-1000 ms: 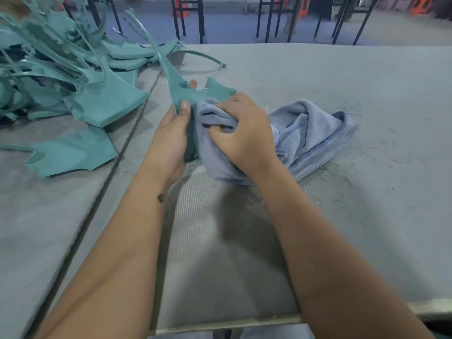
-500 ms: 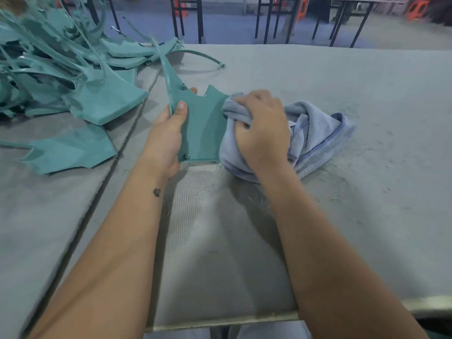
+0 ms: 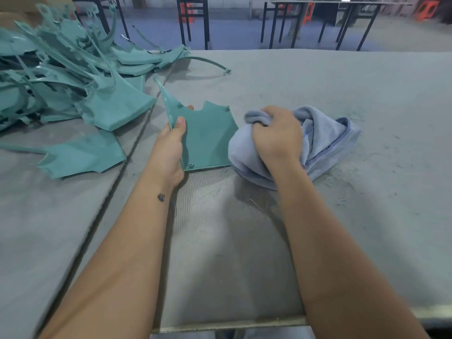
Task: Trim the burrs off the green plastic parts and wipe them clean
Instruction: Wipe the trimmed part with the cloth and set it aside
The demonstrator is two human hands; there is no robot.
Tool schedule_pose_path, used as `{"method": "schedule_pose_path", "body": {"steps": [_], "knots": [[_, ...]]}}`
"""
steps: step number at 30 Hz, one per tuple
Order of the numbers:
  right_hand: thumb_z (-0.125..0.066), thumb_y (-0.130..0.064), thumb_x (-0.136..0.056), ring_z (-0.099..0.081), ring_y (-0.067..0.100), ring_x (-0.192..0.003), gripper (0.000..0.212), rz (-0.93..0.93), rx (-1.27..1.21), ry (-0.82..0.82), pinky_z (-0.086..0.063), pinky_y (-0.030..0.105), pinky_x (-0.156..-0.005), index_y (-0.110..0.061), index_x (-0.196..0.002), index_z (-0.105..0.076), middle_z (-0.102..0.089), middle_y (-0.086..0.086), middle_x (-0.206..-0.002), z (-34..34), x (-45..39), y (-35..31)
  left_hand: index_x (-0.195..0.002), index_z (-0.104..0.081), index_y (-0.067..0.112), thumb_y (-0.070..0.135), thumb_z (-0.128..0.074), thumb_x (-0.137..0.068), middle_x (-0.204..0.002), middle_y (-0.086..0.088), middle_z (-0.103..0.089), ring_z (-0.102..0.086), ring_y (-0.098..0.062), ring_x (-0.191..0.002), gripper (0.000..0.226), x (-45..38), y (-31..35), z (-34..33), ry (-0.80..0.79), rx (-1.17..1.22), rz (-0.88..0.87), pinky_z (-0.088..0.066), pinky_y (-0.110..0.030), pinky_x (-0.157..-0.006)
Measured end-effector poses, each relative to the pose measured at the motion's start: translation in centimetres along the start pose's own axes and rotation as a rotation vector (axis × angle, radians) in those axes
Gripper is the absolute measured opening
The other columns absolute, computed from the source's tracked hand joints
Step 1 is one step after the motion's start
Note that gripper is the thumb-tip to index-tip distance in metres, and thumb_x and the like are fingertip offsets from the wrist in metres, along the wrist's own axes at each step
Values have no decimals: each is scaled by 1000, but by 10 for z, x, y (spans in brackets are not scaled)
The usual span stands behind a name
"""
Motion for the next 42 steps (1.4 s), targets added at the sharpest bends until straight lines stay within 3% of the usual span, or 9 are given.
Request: {"method": "schedule_pose_path", "body": {"steps": [4,7,10,13,15,19,29,37,42], "knots": [[-48,-12,-83,-58,8,-79,19,-114,-300,330,-36,6,-61,-21,-87,-65,-65,-8,-91,30,1,13,-125,-58,23,34,-35,-106,-113,2,-71,-70,-15,-97,32,-2,4,4,85,68,-7,-59,-35,-77],[-49,-16,-81,-52,9,-81,24,46,-132,451,-37,7,-68,-16,-97,-68,-51,-3,-105,39,10,7,-139,-48,24,41,-30,-105,-127,0,-65,-66,-18,-110,42,-3,2,-1,41,182,33,-55,-41,-91],[-49,-16,-82,-53,21,-99,30,209,105,176,-40,29,-75,-18,-104,-69,-54,4,-112,16,12,-9,-146,-41,25,46,-26,-104,-136,-3,-59,-61,-23,-120,50,-1,-2,-12,-36,262,74,-48,-46,-102],[-45,-22,-89,-48,21,-106,29,330,416,-102,-38,32,-80,-21,-109,-66,-55,-1,-113,-12,13,-18,-141,-47,15,47,-24,-104,-129,-8,-64,-65,-24,-112,54,4,-4,-21,-69,297,68,-57,-38,-88],[-44,-23,-90,-49,20,-104,27,398,437,-150,-38,32,-82,-18,-104,-67,-58,-1,-109,-19,15,-27,-137,-51,11,47,-23,-104,-124,-10,-66,-67,-24,-107,56,5,-6,-23,-64,290,58,-58,-35,-81],[-53,-24,-84,-52,22,-90,21,605,357,-313,-41,39,-77,-16,-88,-71,-65,0,-90,-30,30,-47,-141,-47,9,49,-24,-104,-132,-11,-61,-61,-26,-118,59,0,-6,-23,-57,241,27,-49,-37,-101],[-42,-30,-91,-43,24,-100,30,400,582,-62,-20,34,-72,-21,-102,-68,-57,-5,-106,-24,18,-28,-133,-52,17,40,-27,-106,-123,-5,-67,-67,-20,-108,44,1,1,-19,-13,246,-55,-56,-38,-88],[-48,-30,-87,-33,19,-87,23,703,480,-259,-14,31,-71,-21,-92,-68,-58,-4,-99,-40,34,-44,-139,-48,10,47,-24,-104,-129,-11,-63,-64,-26,-114,57,6,-3,-25,-36,300,-15,-51,-41,-100],[-47,-31,-88,-44,22,-95,25,547,450,-130,-25,33,-73,-22,-99,-68,-58,-4,-105,-28,24,-33,-139,-48,11,45,-26,-104,-129,-10,-64,-64,-25,-113,54,5,3,-23,16,301,-24,-50,-42,-100]]}}
Point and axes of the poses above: each hand's wrist, its own x-axis away from the middle knuckle, its own z-axis out of the back of the hand, y = z × x, the point moved 4 cm from there along -x, towards the middle knuckle
